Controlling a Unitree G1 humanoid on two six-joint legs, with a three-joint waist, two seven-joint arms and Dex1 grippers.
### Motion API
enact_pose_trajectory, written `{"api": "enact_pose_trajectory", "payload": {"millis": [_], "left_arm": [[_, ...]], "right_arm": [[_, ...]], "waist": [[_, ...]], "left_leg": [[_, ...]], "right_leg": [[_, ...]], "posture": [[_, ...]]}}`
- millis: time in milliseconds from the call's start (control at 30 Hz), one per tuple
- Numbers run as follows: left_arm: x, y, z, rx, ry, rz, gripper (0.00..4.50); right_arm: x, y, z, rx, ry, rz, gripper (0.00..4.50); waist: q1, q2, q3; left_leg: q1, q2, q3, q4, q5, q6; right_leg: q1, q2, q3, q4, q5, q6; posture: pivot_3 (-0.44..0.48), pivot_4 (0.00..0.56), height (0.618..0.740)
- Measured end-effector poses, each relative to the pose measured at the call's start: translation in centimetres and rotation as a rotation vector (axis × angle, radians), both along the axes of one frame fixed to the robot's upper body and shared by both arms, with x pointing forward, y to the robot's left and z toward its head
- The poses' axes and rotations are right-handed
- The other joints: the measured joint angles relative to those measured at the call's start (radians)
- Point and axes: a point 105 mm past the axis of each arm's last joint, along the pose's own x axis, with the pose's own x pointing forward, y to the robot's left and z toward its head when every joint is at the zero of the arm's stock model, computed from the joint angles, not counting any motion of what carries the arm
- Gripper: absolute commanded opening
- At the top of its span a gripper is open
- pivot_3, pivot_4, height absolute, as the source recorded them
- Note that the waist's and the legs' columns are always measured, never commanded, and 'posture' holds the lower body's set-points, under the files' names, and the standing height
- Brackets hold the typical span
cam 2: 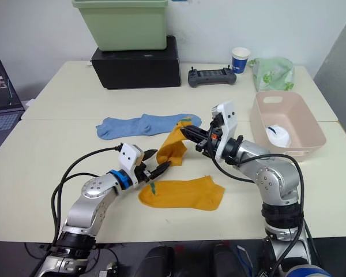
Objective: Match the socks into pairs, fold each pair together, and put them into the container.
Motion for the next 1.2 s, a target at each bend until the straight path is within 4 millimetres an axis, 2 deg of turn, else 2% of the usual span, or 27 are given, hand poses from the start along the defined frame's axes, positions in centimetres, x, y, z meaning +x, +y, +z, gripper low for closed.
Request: {"api": "enact_pose_trajectory", "payload": {"millis": [133, 267, 300, 367, 467, 600, 833, 933, 1067, 1200], "left_arm": [[-0.5, -0.1, 0.2, 0.013, -0.013, -0.047, 1.62], [-1.1, 0.9, 0.0, 0.12, -0.026, -0.083, 0.25], [-1.0, 1.2, 0.3, 0.149, -0.043, -0.084, 0.03], [-0.4, 1.6, 1.0, 0.198, -0.083, -0.08, 0.03], [0.0, 1.2, 2.6, 0.208, -0.146, -0.096, 0.03], [-1.1, 0.6, 3.9, 0.324, -0.246, -0.168, 0.03], [-3.1, 1.9, 2.9, 0.672, -0.365, -0.25, 0.03], [-4.1, 0.8, 2.5, 0.75, -0.414, -0.332, 0.03], [-4.4, -1.0, 3.3, 0.823, -0.5, -0.393, 0.03], [-5.5, -3.6, 2.9, 0.8, -0.479, -0.489, 0.03]], "right_arm": [[0.0, -0.4, 0.0, -0.007, -0.002, -0.017, 0.0], [-0.2, -1.2, -0.4, -0.005, 0.008, -0.031, 0.0], [-0.2, -1.3, -0.5, -0.007, 0.011, -0.032, 0.0], [-0.2, -1.6, -0.7, -0.018, 0.016, -0.038, 0.0], [-0.2, -2.1, -1.3, -0.047, 0.023, -0.046, 0.0], [-0.1, -2.6, -2.0, -0.096, 0.017, -0.062, 0.0], [2.5, -4.2, -4.0, -0.217, -0.024, -0.183, 0.0], [3.5, -4.2, -5.0, -0.268, -0.036, -0.191, 0.0], [4.8, -3.8, -5.1, -0.308, -0.066, -0.183, 0.0], [6.0, -3.2, -5.0, -0.324, -0.094, -0.167, 0.0]], "waist": [[-0.002, 0.0, 0.0], [0.0, 0.0, 0.0], [0.0, 0.0, 0.0], [0.001, 0.0, 0.0], [0.003, 0.0, 0.0], [0.0, 0.0, 0.0], [-0.006, 0.0, 0.0], [-0.004, 0.001, 0.0], [0.0, 0.001, 0.001], [0.001, 0.001, 0.0]], "left_leg": [[0.0, 0.001, -0.001, 0.0, 0.0, 0.0], [0.0, 0.001, -0.001, 0.0, 0.0, 0.0], [0.0, 0.0, -0.001, 0.0, 0.0, 0.0], [0.0, 0.0, 0.0, 0.0, 0.0, 0.0], [-0.001, -0.001, 0.0, 0.0, 0.0, 0.0], [-0.002, 0.0, 0.0, 0.0, 0.0, 0.0], [-0.002, 0.001, 0.001, -0.001, 0.0, 0.0], [-0.003, 0.0, 0.003, -0.001, 0.0, 0.0], [-0.003, 0.0, 0.003, 0.0, 0.0, 0.0], [-0.003, 0.0, 0.002, 0.0, 0.0, 0.0]], "right_leg": [[0.0, 0.0, 0.0, 0.0, 0.0, 0.0], [0.0, 0.0, 0.0, 0.0, 0.0, 0.0], [0.0, 0.0, 0.0, 0.0, 0.0, 0.0], [0.0, 0.0, 0.0, 0.0, 0.0, 0.0], [0.0, 0.0, 0.0, -0.001, 0.0, 0.0], [-0.002, 0.0, 0.001, -0.001, 0.0, 0.0], [-0.003, 0.0, 0.001, 0.0, 0.0, 0.0], [-0.004, 0.0, 0.002, 0.0, 0.0, 0.0], [-0.004, 0.0, 0.002, 0.0, 0.0, 0.0], [-0.004, 0.001, 0.002, 0.0, 0.0, 0.0]], "posture": [[0.0, 0.15, 0.74], [0.0, 0.15, 0.74], [0.0, 0.15, 0.74], [0.0, 0.15, 0.74], [0.0, 0.15, 0.74], [0.0, 0.15, 0.74], [0.0, 0.15, 0.74], [0.0, 0.15, 0.74], [0.0, 0.15, 0.74], [0.0, 0.15, 0.74]]}}
